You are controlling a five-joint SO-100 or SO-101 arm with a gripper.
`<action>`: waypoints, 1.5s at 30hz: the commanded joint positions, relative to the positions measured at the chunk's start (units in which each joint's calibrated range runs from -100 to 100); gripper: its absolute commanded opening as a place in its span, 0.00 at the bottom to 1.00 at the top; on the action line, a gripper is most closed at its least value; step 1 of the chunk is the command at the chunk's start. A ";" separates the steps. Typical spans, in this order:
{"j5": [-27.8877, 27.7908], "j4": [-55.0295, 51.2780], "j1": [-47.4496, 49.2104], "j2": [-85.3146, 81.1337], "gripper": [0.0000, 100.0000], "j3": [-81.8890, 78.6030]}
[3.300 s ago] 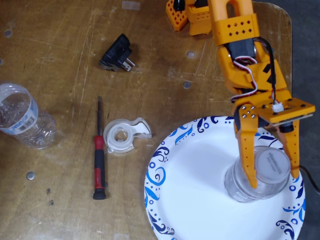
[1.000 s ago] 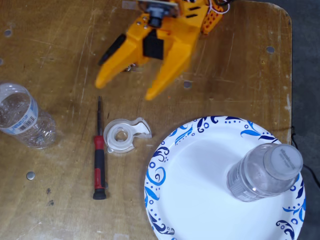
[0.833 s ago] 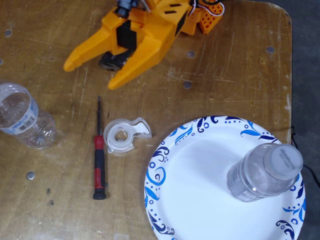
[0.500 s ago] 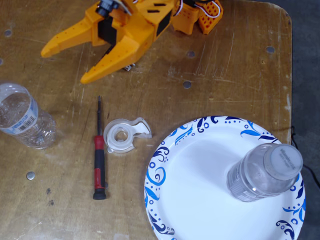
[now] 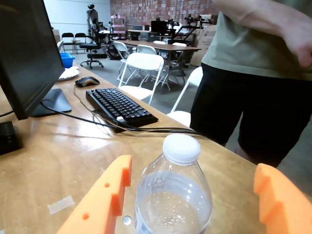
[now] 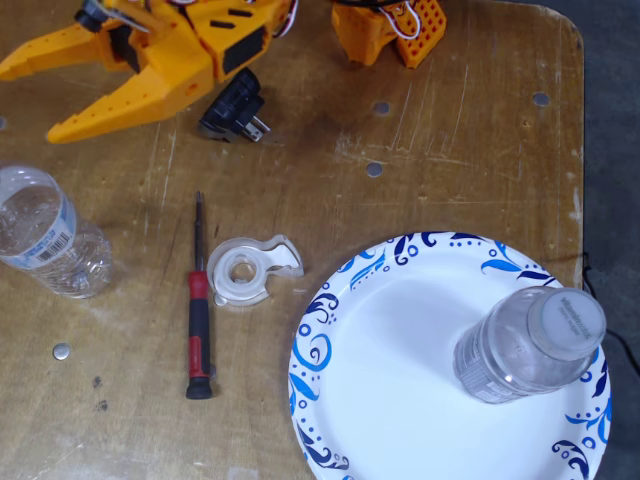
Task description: Move the bottles to the plate
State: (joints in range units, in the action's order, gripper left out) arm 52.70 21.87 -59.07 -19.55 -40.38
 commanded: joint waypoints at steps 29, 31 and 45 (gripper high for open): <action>1.97 -0.03 -2.01 31.18 0.27 34.25; 2.23 -0.03 -2.01 31.18 0.27 33.98; 2.34 0.23 -1.15 34.56 0.15 34.52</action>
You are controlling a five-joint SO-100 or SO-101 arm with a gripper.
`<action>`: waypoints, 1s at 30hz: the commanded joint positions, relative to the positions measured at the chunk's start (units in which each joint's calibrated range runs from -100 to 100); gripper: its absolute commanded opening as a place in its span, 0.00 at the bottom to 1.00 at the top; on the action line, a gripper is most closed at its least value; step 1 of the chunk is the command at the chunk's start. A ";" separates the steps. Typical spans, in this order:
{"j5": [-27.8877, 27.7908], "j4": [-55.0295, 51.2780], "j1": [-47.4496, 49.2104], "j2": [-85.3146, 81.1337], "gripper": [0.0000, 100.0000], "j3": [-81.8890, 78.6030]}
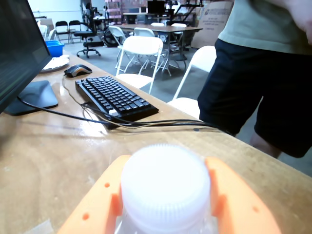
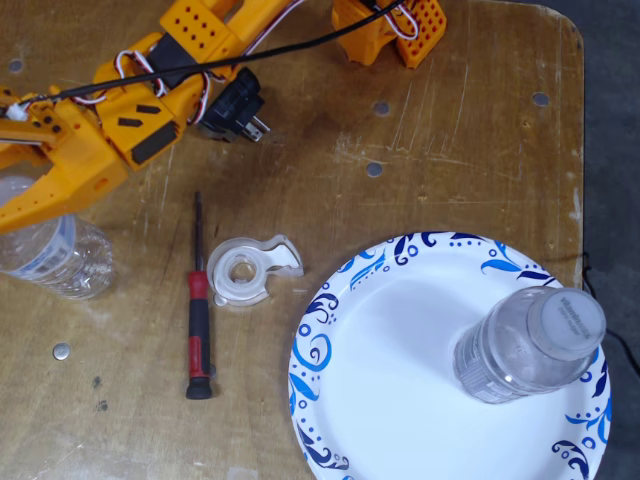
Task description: Move the bottles to the plate
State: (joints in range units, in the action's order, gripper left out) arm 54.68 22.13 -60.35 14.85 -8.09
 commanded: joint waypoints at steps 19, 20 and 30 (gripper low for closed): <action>0.67 -0.37 -2.35 -3.55 0.15 2.24; 0.67 -0.37 -2.56 -4.06 0.15 2.15; 0.83 -0.37 -2.89 -7.68 0.14 5.57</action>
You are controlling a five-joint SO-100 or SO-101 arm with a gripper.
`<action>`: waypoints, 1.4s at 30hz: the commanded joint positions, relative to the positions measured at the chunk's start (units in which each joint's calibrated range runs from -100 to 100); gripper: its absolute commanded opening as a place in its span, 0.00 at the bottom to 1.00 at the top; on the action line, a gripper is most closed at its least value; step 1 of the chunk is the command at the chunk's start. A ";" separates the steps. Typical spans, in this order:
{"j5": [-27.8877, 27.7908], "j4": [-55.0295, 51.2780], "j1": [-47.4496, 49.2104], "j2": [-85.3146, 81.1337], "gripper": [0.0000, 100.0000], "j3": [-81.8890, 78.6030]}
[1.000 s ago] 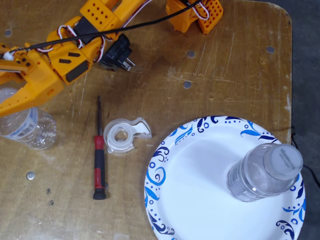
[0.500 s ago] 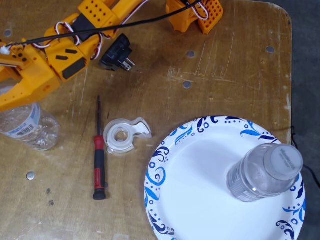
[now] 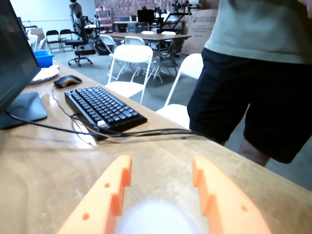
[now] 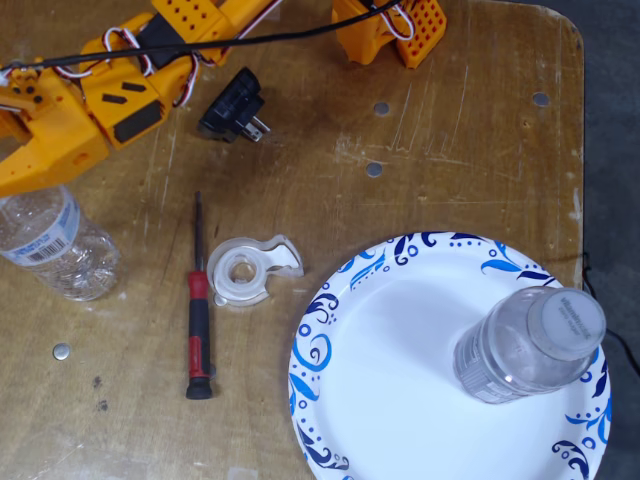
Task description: Move the bottles to the plate
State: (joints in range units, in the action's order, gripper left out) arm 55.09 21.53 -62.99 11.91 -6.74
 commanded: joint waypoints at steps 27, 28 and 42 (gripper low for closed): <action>3.02 -21.18 3.10 -11.74 0.27 7.74; 3.02 -21.18 3.64 -10.82 0.28 8.01; 0.88 -21.10 2.67 -3.82 0.29 7.20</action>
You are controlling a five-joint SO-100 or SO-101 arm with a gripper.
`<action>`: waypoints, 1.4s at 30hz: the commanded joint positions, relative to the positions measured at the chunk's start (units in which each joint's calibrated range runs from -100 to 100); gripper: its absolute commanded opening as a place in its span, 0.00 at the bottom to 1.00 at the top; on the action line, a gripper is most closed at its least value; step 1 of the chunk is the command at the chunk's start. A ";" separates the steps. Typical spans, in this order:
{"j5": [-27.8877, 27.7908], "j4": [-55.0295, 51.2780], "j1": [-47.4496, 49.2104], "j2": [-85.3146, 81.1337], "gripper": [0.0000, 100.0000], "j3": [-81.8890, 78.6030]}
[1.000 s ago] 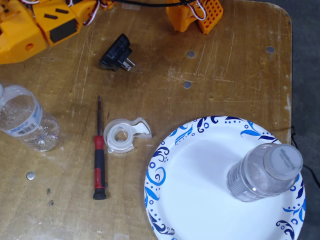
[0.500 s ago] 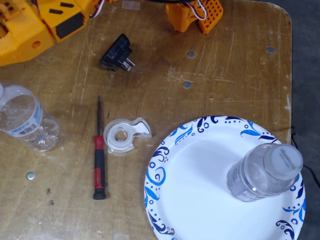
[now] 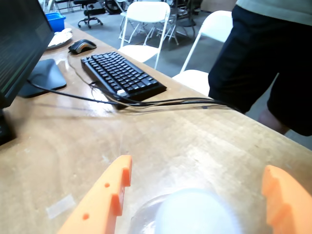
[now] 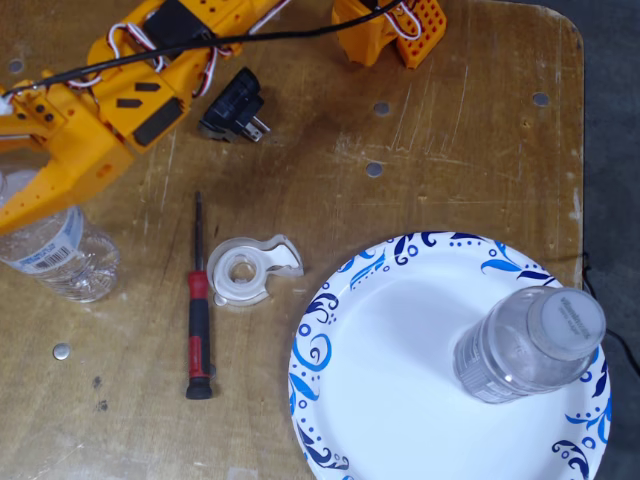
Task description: Move the bottles to the plate
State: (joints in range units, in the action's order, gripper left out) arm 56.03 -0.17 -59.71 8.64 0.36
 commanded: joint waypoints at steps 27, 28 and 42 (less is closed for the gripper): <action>0.46 0.61 -3.42 -0.63 0.11 -3.87; 0.46 0.61 -3.53 -0.63 0.11 -3.87; 2.34 -3.49 -3.20 -9.48 0.07 -3.96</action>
State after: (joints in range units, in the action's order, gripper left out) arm 57.96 -2.72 -62.63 3.86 -5.04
